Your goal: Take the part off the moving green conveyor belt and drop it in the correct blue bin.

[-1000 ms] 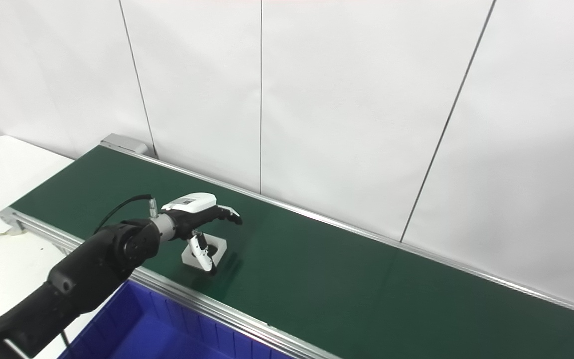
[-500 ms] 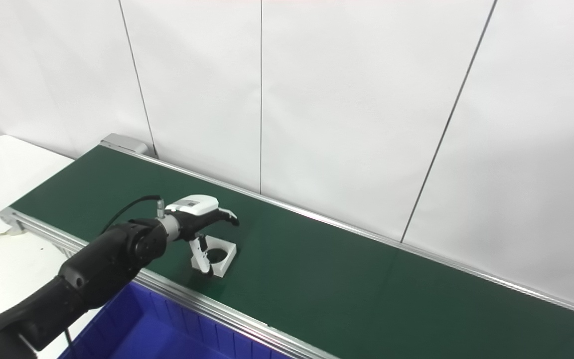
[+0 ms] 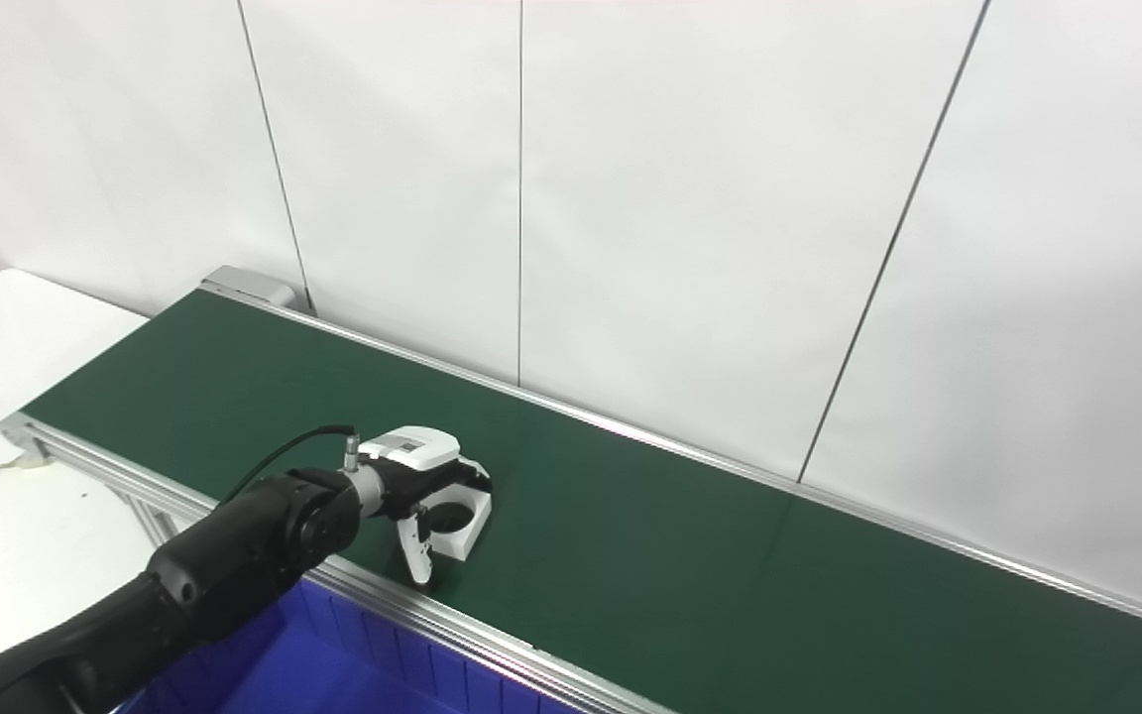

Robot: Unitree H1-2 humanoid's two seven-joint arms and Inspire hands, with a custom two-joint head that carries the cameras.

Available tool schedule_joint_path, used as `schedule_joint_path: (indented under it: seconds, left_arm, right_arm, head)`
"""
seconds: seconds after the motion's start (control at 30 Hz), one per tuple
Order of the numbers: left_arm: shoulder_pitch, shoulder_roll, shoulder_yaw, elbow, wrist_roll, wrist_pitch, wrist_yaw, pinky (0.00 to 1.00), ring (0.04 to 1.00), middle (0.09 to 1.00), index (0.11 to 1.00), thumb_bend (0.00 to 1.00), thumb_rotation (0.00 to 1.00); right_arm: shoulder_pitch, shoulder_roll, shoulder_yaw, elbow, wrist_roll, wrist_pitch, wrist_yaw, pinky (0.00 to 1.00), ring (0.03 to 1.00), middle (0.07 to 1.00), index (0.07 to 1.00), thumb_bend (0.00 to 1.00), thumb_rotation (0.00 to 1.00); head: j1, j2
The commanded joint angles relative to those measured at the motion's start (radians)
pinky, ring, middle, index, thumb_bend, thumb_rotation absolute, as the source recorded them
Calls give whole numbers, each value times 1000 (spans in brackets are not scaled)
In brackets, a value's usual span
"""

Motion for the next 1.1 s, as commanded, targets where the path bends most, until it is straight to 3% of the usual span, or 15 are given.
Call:
schedule_joint_path:
  seconds: [0.0, 0.23, 0.37, 0.43, 0.47, 0.5, 0.57, 0.67, 0.9, 1.0, 1.07]
  left_arm:
    - [-1, 8, -13, -8, 27, -7, 11, 932, 926, 903, 851, 889, 63]
    - [1, 15, -45, 11, 58, -22, 43, 915, 900, 879, 819, 875, 48]
    - [3, 21, -53, 24, 74, -41, 87, 857, 839, 815, 786, 799, 5]
    - [6, 19, -46, 33, 70, -59, 123, 811, 774, 747, 730, 775, 1]
    - [6, 18, -42, 37, 65, -69, 141, 739, 696, 621, 621, 651, 0]
    - [7, 17, -38, 42, 61, -81, 161, 702, 656, 557, 565, 587, 0]
    - [8, 15, -31, 53, 54, -101, 192, 634, 577, 501, 515, 534, 0]
    - [7, 14, -21, 61, 44, -128, 211, 645, 593, 525, 467, 517, 0]
    - [10, 0, 10, 72, -1, -145, 214, 642, 571, 509, 479, 519, 0]
    - [8, -5, 18, 80, -18, -153, 211, 566, 525, 495, 487, 520, 0]
    - [7, -6, 21, 81, -24, -154, 206, 574, 503, 492, 487, 512, 0]
  right_arm:
    - [-5, 0, -1, -32, 1, -55, -9, 595, 680, 751, 866, 553, 568]
    - [-1, -4, -1, -40, 2, -55, -8, 597, 680, 751, 867, 547, 558]
    - [1, -7, 0, -44, 1, -55, -10, 593, 680, 751, 866, 549, 561]
    - [1, -7, -1, -44, 5, -55, -8, 592, 679, 750, 866, 550, 563]
    - [1, -7, -1, -44, 7, -55, -6, 594, 679, 751, 867, 547, 555]
    - [1, -7, -1, -43, 8, -56, -6, 595, 680, 751, 867, 545, 550]
    - [1, -8, -1, -44, 7, -56, -6, 593, 679, 752, 868, 544, 550]
    - [-1, -8, -1, -42, 7, -56, -7, 592, 677, 752, 868, 538, 542]
    - [-3, -7, 0, -41, 2, -56, -11, 590, 677, 751, 866, 542, 547]
    - [-2, -7, -1, -45, 2, -55, -9, 590, 675, 750, 867, 535, 538]
    - [-2, -7, -1, -42, 5, -56, -9, 591, 676, 749, 866, 538, 537]
  head:
    - [1, 1]
    - [-3, 7]
    - [-3, 9]
    - [-3, 10]
    - [-3, 10]
    - [-2, 11]
    - [-2, 11]
    - [-3, 12]
    - [-5, 12]
    - [-5, 12]
    - [-6, 11]
